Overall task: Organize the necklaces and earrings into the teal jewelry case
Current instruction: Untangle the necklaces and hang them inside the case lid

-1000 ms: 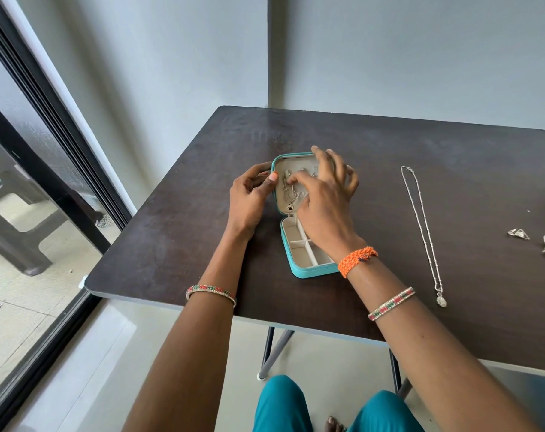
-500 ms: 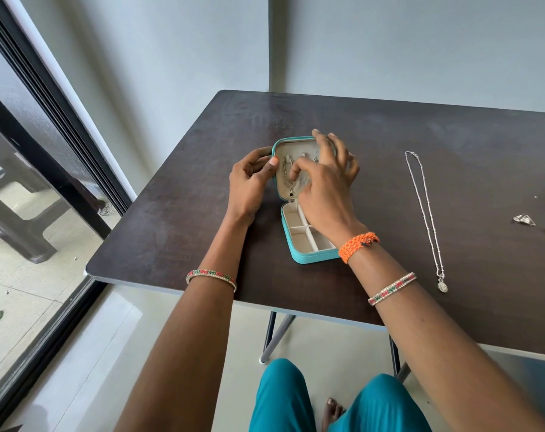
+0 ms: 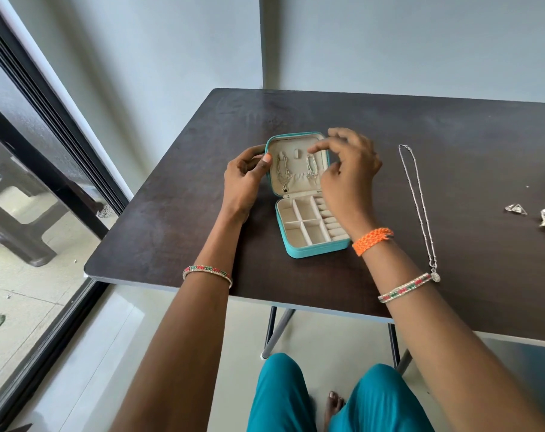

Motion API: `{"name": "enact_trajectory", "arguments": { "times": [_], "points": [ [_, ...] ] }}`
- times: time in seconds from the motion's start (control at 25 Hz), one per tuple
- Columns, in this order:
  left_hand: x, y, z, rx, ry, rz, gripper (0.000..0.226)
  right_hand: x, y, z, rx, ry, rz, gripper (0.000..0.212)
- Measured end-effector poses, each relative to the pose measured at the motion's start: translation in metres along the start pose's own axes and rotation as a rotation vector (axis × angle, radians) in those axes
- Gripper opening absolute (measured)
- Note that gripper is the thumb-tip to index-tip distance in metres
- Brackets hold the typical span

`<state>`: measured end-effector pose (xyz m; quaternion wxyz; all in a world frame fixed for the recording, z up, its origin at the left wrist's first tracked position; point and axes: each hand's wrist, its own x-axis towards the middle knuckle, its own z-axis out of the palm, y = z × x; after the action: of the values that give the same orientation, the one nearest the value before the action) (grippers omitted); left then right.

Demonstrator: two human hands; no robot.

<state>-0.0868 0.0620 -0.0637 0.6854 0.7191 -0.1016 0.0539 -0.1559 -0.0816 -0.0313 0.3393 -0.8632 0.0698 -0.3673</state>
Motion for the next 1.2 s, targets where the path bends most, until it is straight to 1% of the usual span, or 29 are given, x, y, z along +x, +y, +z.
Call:
{"name": "enact_trajectory", "arguments": {
  "times": [0.12,0.2,0.32,0.36,0.44,0.52,0.56,0.64,0.72,0.84,0.96,1.04,1.12,1.2],
  "points": [
    [0.001,-0.004,-0.001,0.02,-0.016,-0.017,0.026,0.005,0.022,-0.029,0.07,0.101,0.05,0.057],
    [-0.001,-0.004,0.002,0.054,-0.045,-0.021,0.025,0.008,0.044,-0.051,0.069,0.129,0.106,0.054],
    [-0.005,-0.004,0.007,0.127,-0.16,-0.04,0.027,0.016,0.081,-0.081,0.063,0.137,0.228,0.049],
    [-0.007,-0.003,0.009,0.186,-0.19,-0.052,0.03,0.02,0.096,-0.088,0.069,0.116,0.269,0.046],
    [-0.008,-0.002,0.01,0.303,-0.199,-0.081,0.046,0.028,0.125,-0.097,0.083,0.048,0.351,0.04],
    [-0.009,0.002,0.011,0.308,-0.162,-0.112,0.056,0.039,0.149,-0.1,0.048,-0.008,0.411,0.031],
    [-0.008,0.004,0.013,0.294,-0.149,-0.119,0.057,0.044,0.159,-0.098,0.017,-0.035,0.416,0.027],
    [-0.008,0.006,0.015,0.295,-0.132,-0.116,0.052,0.057,0.168,-0.089,-0.044,-0.102,0.389,0.024],
    [-0.007,0.004,0.016,0.313,-0.12,-0.096,0.046,0.075,0.171,-0.077,-0.095,-0.169,0.35,0.024],
    [-0.002,-0.003,0.013,0.322,-0.108,-0.063,0.044,0.102,0.175,-0.063,-0.18,-0.237,0.323,0.025],
    [0.003,-0.007,0.012,0.252,-0.08,-0.05,0.042,0.122,0.182,-0.054,-0.296,-0.285,0.368,0.007],
    [0.003,-0.006,0.012,0.239,-0.054,-0.053,0.038,0.131,0.184,-0.05,-0.374,-0.342,0.371,0.018],
    [0.004,-0.008,0.009,0.259,-0.03,-0.041,0.037,0.138,0.181,-0.051,-0.403,-0.43,0.366,0.022],
    [0.006,-0.01,0.004,0.198,0.024,-0.046,0.037,0.141,0.171,-0.058,-0.336,-0.485,0.393,0.028]
  ]
}}
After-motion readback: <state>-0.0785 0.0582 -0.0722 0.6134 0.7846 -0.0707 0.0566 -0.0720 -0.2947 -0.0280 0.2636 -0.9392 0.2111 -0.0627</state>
